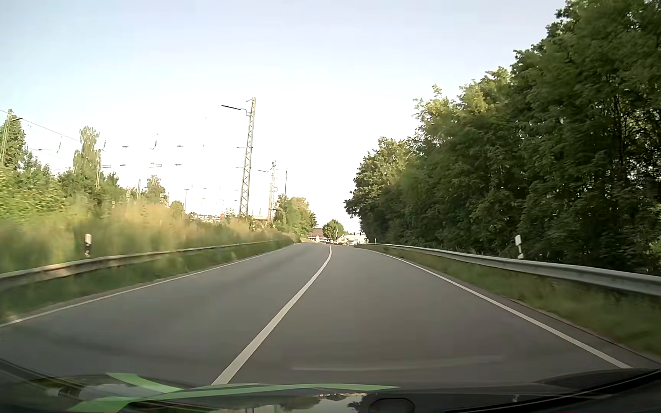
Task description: Follow the waypoints while adhering to traffic rules and regulations
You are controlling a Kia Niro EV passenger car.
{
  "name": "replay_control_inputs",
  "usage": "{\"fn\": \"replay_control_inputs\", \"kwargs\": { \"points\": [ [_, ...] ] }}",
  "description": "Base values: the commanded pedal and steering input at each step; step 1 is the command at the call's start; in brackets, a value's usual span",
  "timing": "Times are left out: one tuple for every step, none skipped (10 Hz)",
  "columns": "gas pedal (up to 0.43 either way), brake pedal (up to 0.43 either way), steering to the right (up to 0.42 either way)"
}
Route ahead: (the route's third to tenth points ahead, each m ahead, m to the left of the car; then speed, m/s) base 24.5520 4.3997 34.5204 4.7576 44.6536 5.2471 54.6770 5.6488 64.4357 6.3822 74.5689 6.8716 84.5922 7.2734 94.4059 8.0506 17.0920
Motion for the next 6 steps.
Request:
{"fn": "replay_control_inputs", "kwargs": {
  "points": [
    [0.0, 0.0, -0.008],
    [0.0, 0.0, -0.008],
    [0.0, 0.0, -0.006],
    [0.0, 0.0, -0.002],
    [0.0, 0.0, 0.0],
    [0.028, 0.0, 0.001]
  ]
}}
